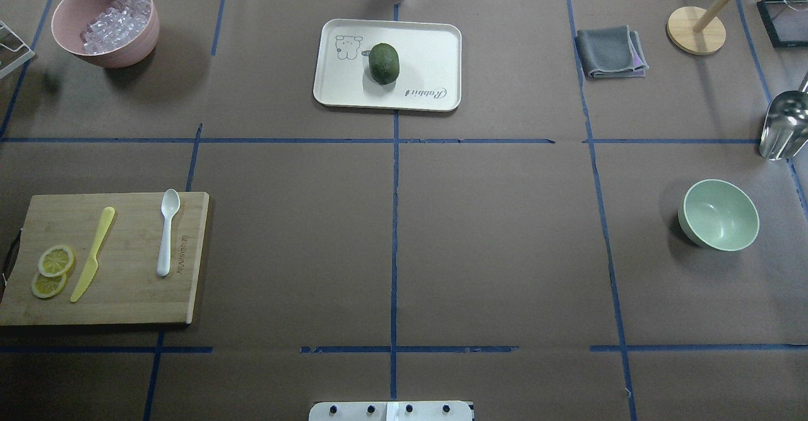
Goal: Place spoon in bowl
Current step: 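Reach the right gripper down to the rim of the pale green bowl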
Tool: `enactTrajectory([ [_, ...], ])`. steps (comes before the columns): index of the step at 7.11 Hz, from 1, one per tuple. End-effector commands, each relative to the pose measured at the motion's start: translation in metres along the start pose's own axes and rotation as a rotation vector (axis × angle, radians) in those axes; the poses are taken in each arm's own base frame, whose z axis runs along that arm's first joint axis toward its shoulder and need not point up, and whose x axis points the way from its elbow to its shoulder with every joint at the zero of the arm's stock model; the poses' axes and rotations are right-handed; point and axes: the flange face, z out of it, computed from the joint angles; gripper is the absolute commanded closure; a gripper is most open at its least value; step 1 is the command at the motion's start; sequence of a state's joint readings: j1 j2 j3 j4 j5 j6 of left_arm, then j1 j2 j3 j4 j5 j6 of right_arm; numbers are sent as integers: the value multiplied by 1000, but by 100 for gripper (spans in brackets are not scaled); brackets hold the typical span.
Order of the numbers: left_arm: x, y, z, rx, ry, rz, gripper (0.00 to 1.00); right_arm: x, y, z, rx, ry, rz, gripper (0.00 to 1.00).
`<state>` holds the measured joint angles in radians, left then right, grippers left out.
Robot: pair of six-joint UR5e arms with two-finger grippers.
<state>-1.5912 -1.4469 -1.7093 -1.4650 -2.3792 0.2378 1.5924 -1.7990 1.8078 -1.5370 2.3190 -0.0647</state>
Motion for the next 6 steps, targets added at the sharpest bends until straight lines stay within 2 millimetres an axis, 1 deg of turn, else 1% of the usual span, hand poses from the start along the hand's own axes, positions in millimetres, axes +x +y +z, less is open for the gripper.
enactTrajectory([
  [1, -1, 0, 1, -2, 0, -1, 0, -13, -8, 1, -4, 1, -36, 0],
  [2, -1, 1, 1, -3, 1, -3, 0, -21, -11, 3, -9, -2, -45, 0],
  [3, -5, 2, 5, -10, 2, -12, 0, -55, -20, 17, -14, -25, -134, 0],
  [5, -5, 2, 5, -9, 2, -11, 0, -127, -35, 60, -35, -70, -125, 0],
  [6, -4, 1, 5, -10, 2, -10, 0, -142, -36, 81, -9, -83, -98, 0],
])
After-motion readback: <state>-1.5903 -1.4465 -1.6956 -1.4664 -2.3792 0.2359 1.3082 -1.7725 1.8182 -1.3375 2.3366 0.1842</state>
